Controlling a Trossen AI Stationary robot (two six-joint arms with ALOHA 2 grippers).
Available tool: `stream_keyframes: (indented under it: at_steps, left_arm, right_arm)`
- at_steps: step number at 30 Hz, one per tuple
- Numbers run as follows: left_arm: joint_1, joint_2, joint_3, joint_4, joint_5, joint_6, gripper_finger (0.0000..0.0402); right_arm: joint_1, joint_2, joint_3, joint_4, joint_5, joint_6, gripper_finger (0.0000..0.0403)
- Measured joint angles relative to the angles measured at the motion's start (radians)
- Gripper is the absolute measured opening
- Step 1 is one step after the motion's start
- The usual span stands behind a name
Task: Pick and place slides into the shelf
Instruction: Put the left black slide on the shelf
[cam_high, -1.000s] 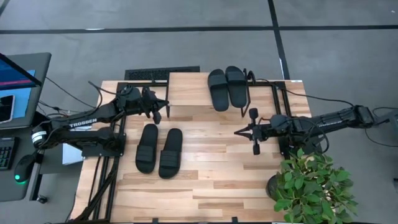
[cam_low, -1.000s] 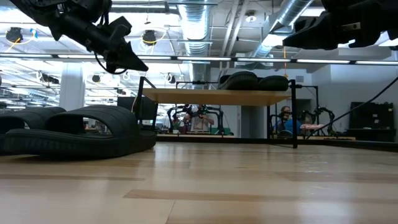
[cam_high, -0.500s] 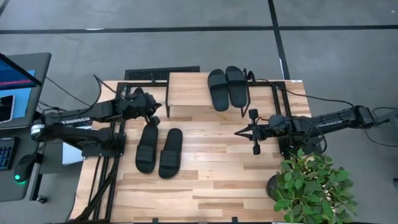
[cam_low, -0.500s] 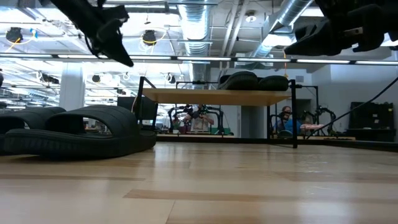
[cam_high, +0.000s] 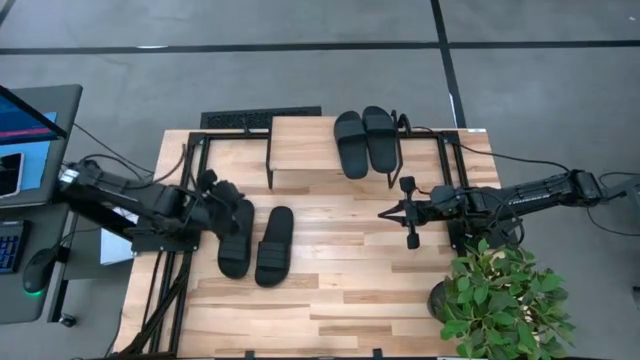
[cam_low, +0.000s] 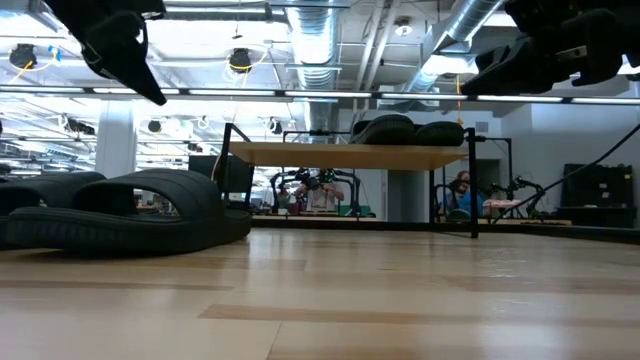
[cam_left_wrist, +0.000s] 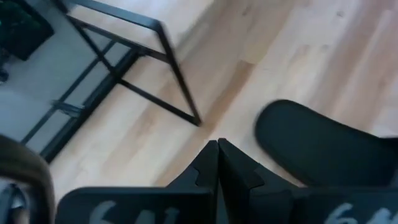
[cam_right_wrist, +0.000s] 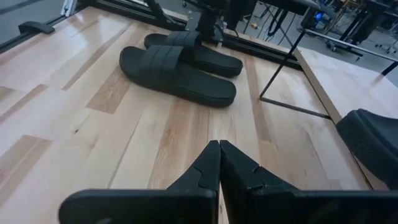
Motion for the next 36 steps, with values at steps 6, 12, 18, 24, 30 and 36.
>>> stream_keyframes:
  at_steps: [6, 12, 18, 24, 30, 36]
  left_arm:
    - [-0.078, 0.13, -0.002, 0.003, 0.001, -0.087, 0.0]
    - [-0.142, 0.315, -0.002, -0.005, 0.026, -0.189, 0.0]
    - [-0.286, 0.414, -0.001, -0.19, 0.119, -0.395, 0.0]
    - [-0.427, 0.423, 0.047, -0.372, 0.149, -0.556, 0.0]
    - [-0.478, 0.423, 0.085, -0.392, 0.19, -0.645, 0.0]
    - [-0.478, 0.423, 0.094, -0.358, 0.241, -0.658, 0.0025]
  right_arm:
    - [0.0, 0.0, 0.0, 0.007, 0.0, -0.008, 0.0]
    - [0.0, 0.0, 0.0, 0.025, 0.0, -0.008, 0.0]
    - [0.0, 0.0, 0.0, 0.024, 0.0, -0.008, 0.0]
    - [0.0, 0.0, 0.0, 0.024, 0.0, -0.008, 0.0]
    - [0.0, 0.0, 0.0, 0.035, 0.0, -0.008, 0.0]
    - [0.0, 0.0, 0.0, 0.035, 0.0, -0.008, 0.0]
